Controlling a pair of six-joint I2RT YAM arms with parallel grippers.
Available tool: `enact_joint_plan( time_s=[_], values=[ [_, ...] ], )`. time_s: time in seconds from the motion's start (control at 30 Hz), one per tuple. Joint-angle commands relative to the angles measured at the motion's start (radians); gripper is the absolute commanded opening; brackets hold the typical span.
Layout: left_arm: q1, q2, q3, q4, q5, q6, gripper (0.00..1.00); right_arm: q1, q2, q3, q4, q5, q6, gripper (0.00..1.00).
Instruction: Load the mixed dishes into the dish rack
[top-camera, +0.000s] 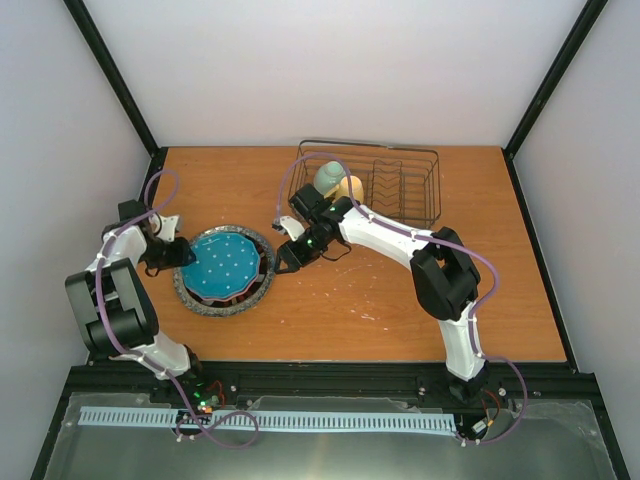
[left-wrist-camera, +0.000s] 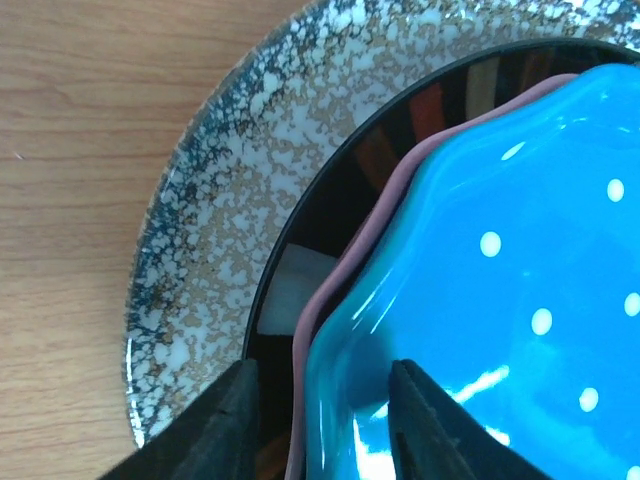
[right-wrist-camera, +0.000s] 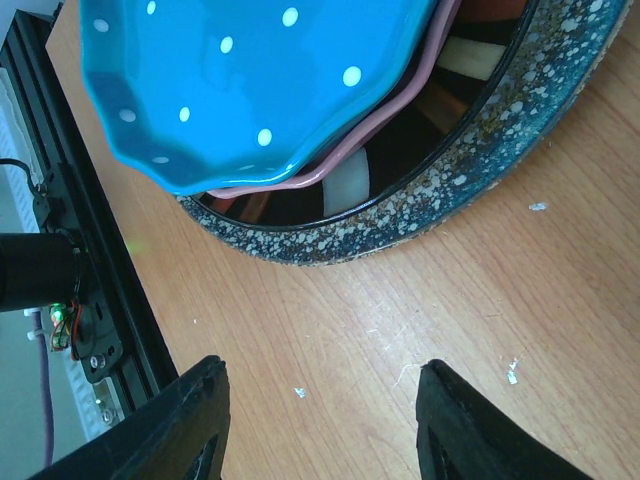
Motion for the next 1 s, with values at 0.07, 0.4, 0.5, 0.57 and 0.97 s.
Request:
enact_joint_plan(
  time_s=[0.07, 0.4, 0.5, 0.57, 0.97],
  values=[
    [0.000, 0.041, 0.044, -0.016, 0.027, 0.007, 0.22, 0.005, -0.001, 0.018, 0.001, 0.008, -0.014, 0.52],
    [-0.002, 0.006, 0.061, -0.023, 0.002, 0.006, 0.00, 0.005, 0.008, 0.022, 0.001, 0.005, -0.015, 0.52],
    [-0.001, -0.012, 0.066, -0.024, 0.005, 0.004, 0.01, 0.004, 0.010, 0.022, 0.003, 0.004, -0.012, 0.52],
    [-0.001, -0.024, 0.079, -0.026, 0.021, 0.003, 0.01, 0.005, 0.011, 0.021, 0.007, 0.002, -0.013, 0.52],
    [-0.001, -0.144, 0.076, 0.041, 0.218, 0.030, 0.01, 0.005, 0.060, 0.014, 0.124, -0.129, 0.028, 0.53]
  ],
)
